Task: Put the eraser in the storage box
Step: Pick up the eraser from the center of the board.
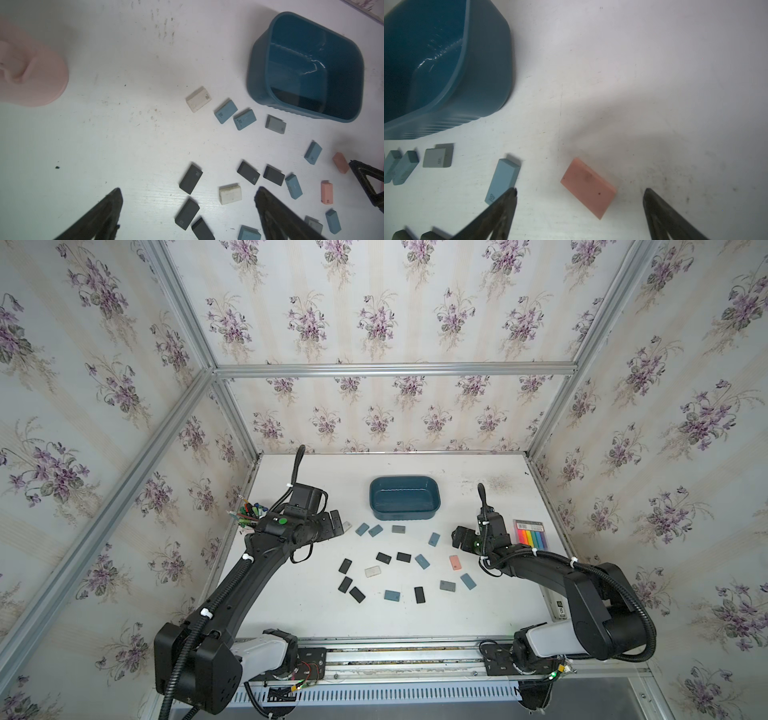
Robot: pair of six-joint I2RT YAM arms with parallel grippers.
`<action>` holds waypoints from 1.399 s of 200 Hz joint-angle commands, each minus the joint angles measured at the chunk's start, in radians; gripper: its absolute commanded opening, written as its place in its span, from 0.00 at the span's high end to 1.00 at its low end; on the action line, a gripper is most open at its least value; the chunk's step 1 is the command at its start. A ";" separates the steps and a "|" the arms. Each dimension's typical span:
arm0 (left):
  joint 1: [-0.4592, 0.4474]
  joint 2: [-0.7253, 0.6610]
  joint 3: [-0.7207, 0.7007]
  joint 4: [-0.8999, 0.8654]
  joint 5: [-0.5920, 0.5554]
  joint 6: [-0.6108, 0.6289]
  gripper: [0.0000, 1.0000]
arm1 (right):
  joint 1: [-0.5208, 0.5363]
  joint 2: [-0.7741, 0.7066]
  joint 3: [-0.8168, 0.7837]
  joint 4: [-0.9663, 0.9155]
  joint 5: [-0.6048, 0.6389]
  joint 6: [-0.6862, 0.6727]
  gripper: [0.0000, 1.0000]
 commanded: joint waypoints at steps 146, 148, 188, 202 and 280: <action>0.000 0.049 0.039 -0.132 -0.084 -0.043 0.00 | 0.061 0.201 0.167 -0.334 -0.053 -0.062 0.26; -0.001 0.050 0.039 -0.132 -0.083 -0.043 0.00 | 0.060 0.201 0.166 -0.335 -0.056 -0.062 0.26; -0.001 0.045 0.044 -0.139 -0.083 -0.036 0.00 | 0.086 0.197 0.171 -0.383 -0.104 -0.065 0.30; -0.001 0.040 0.044 -0.138 -0.088 -0.037 0.00 | 0.104 0.193 0.171 -0.393 -0.125 -0.058 0.30; 0.003 0.038 0.047 -0.139 -0.075 -0.031 0.00 | 0.139 0.236 0.193 -0.433 -0.080 -0.049 0.32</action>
